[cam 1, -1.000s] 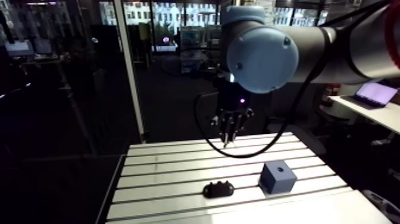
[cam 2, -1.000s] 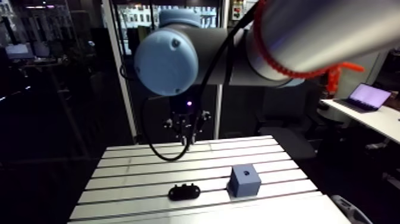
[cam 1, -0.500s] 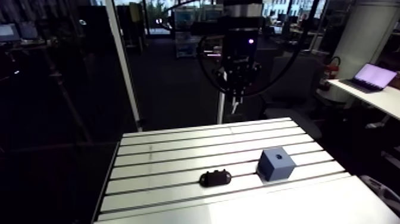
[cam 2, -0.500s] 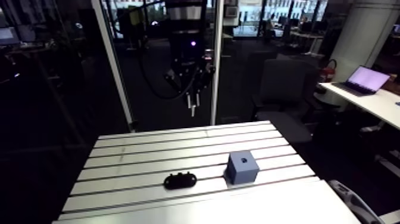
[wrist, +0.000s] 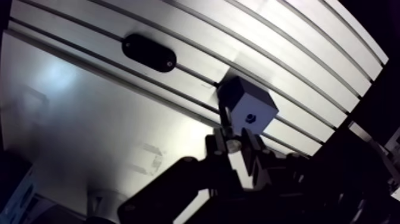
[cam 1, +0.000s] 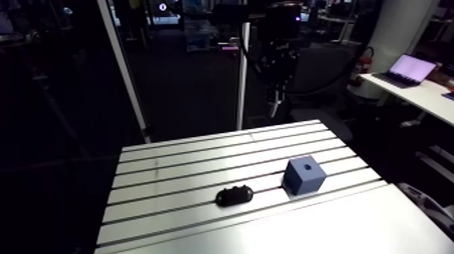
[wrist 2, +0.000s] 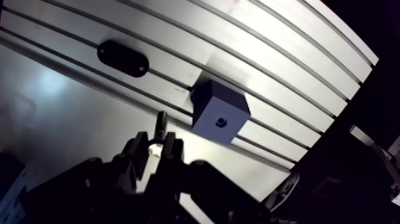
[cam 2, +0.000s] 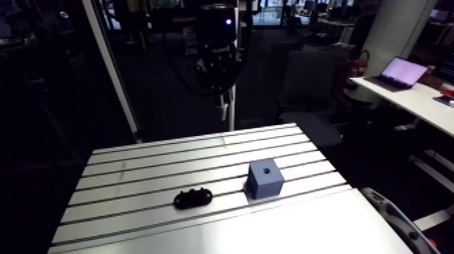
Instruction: Pick up the M10 bolt and insert it into the hex recess until seated.
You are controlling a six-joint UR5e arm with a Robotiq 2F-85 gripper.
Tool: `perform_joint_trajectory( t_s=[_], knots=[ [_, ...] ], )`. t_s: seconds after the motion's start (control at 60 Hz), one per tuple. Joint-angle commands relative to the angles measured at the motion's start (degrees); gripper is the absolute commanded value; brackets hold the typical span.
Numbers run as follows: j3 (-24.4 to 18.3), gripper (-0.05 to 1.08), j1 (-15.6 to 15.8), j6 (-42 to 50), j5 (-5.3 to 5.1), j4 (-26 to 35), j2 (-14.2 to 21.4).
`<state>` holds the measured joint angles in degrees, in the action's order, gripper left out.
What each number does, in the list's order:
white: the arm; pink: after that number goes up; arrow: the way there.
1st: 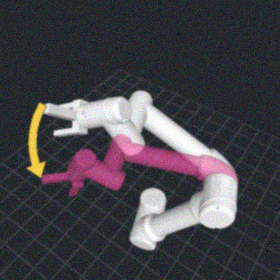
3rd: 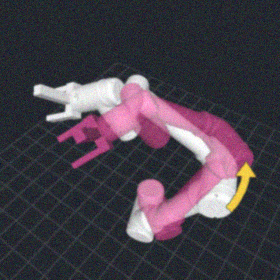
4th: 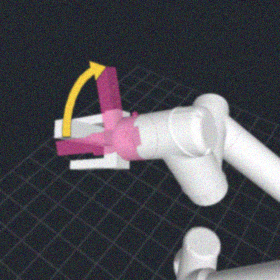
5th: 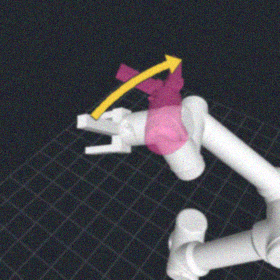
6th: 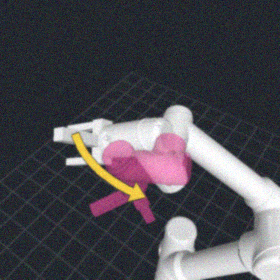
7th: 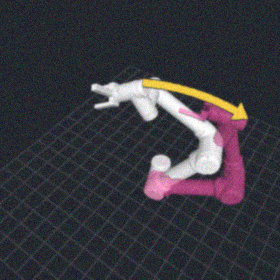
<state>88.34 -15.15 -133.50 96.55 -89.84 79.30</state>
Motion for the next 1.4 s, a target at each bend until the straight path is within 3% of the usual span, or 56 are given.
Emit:
perform_joint_trajectory(
  t_s=[0.017,0.067,0.083,0.1,0.117,0.133,0.15,0.167,0.183,0.333,0.517,0.717,1.4],
  knots=[
    [-0.2,1.08,-2.0,-4.0,2.44,2.4,-0.8],
    [-0.2,1.08,-2.0,-4.7,2.61,3.1,-0.9],
    [-0.2,1.08,-2.1,-5.3,3.31,3.7,-0.9],
    [-0.2,1.08,-2.1,-5.3,3.31,3.7,-0.9],
    [-0.2,1.08,-2.1,-5.8,4.38,4.2,-0.9],
    [-0.2,1.08,-2.1,-5.8,4.38,4.2,-0.9],
    [-0.2,1.08,-2.1,-6.1,5.29,4.3,-0.9],
    [-0.2,1.08,-2.1,-6.1,5.29,4.3,-0.9],
    [-0.2,1.08,-2.2,-6.4,5.95,4.3,-0.9],
    [-0.5,1.08,-2.6,-7.0,7.70,4.3,-0.9],
    [-0.2,1.08,-2.6,-7.1,7.83,3.6,-0.9],
    [1.4,1.08,-2.8,-7.0,7.59,-3.8,-0.9],
    [6.2,1.08,-4.3,-8.2,8.35,-7.0,1.3]
  ],
)
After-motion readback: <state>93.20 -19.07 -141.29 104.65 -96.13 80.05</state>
